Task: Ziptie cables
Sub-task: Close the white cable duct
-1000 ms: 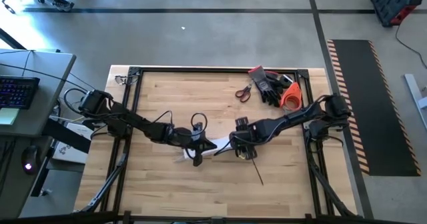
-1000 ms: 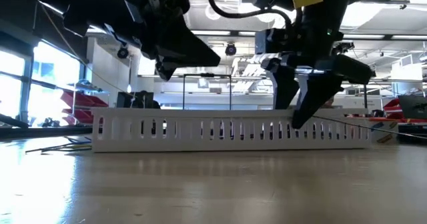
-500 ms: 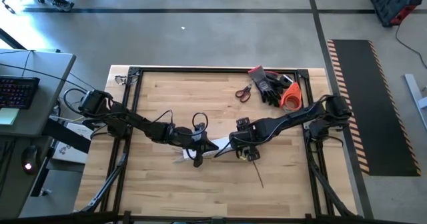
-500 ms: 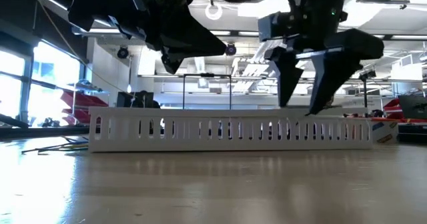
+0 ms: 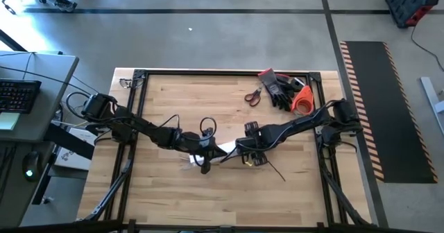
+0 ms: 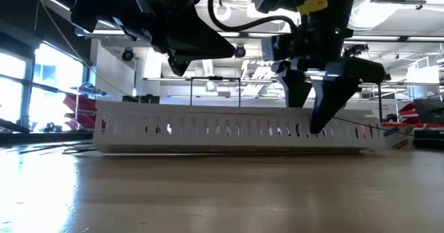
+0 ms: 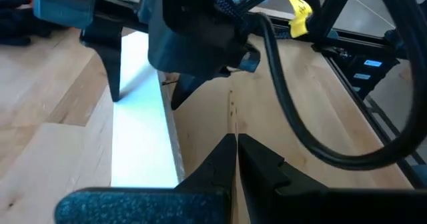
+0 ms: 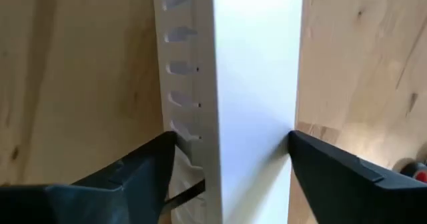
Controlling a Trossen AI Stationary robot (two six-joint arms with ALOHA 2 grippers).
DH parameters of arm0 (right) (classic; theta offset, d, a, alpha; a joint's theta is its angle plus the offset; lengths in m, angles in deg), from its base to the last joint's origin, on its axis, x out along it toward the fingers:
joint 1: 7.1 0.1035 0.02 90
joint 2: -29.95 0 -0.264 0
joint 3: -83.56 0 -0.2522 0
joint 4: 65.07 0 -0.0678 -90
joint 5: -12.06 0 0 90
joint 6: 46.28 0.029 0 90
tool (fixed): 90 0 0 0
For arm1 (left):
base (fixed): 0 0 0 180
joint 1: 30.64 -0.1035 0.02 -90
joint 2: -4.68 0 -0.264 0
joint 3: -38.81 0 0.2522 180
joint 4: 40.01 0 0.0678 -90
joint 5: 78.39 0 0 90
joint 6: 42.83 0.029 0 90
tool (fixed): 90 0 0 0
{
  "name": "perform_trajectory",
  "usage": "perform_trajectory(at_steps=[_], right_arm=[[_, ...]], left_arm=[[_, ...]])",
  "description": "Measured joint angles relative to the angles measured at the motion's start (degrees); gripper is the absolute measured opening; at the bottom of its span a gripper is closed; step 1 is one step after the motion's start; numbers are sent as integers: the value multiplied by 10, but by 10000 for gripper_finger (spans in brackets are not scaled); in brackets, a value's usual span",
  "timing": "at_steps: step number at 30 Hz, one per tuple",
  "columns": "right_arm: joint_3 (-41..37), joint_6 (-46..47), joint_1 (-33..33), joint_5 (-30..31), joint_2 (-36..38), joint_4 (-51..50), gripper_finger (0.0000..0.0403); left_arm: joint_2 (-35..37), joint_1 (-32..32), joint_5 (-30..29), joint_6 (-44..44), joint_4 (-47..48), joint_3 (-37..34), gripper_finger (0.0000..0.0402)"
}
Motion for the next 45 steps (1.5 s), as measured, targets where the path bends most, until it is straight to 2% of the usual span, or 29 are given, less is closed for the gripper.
perform_trajectory(at_steps=[10, 14, 21, 25, 29, 33, 42, 45], right_arm=[[0, 10, 20, 15, 0, 5, 154], [-1, 33, 35, 40, 1, 18, 132], [2, 50, 56, 36, 0, 25, 158], [-1, 63, 62, 37, 0, 39, 173], [-2, 75, 65, 43, 0, 47, 176], [-1, 70, 73, 46, 0, 48, 176], [63, 66, 96, 43, 1, -33, 176], [72, 76, 102, 50, 24, -64, 175]], left_arm=[[-3, 0, -2, 2, -1, 0, 0], [-3, -1, -15, 10, -2, 0, 0], [-17, 4, -14, 20, -29, 0, 0], [-75, 6, 16, 29, -77, 18, 0], [-142, 4, 30, 31, -71, 65, 0], [-186, -6, 27, 29, -4, 104, 0], [-192, -9, 15, 15, 32, 116, 0], [-190, -7, 15, 14, 36, 116, 0]])
